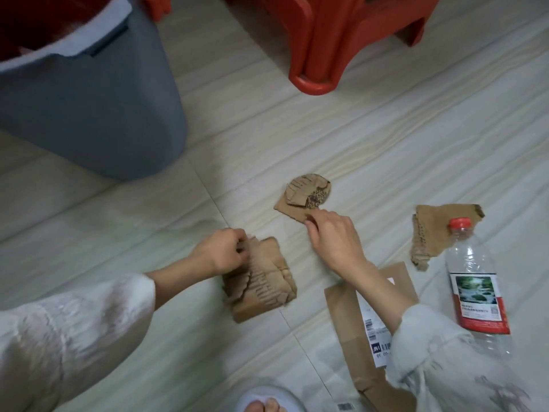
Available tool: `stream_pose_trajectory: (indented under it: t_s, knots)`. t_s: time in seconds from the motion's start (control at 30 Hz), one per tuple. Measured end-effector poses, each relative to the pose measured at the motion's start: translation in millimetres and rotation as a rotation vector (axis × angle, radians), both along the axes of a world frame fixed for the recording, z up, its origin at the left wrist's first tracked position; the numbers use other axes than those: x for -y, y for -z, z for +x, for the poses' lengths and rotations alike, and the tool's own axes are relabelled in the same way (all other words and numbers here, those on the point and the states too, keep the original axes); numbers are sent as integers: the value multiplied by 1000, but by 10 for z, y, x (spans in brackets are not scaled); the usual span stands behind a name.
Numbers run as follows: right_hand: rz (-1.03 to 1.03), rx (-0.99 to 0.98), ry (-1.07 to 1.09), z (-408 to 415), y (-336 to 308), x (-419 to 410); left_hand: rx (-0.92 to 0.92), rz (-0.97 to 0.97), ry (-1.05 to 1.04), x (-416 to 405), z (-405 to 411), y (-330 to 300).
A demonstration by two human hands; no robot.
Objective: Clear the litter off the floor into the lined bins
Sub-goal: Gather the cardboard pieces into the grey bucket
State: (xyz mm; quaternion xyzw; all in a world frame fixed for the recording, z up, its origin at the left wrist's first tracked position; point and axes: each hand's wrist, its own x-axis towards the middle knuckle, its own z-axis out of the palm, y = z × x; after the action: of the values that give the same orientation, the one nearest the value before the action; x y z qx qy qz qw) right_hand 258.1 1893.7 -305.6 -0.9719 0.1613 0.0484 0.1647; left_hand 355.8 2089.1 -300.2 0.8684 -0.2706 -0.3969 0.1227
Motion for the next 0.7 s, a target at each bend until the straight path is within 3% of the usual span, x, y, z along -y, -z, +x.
stream_pose_trajectory:
  t_s: [0.13, 0.27, 0.47, 0.57, 0.7]
  knots:
    - [9, 43, 277, 273, -63, -24, 104, 15, -96, -237, 148, -74]
    - [65, -249, 211, 529, -40, -34, 47, -58, -221, -359, 216, -120]
    - [-72, -335, 333, 582, -93, -257, -10, -185, -440, -431, 262, -242]
    - [-56, -321, 286, 553, -168, -251, 47, -191, -467, -474, 318, -320]
    - [150, -193, 368, 556, -387, -346, 122, -208, -468, -543, 363, -511]
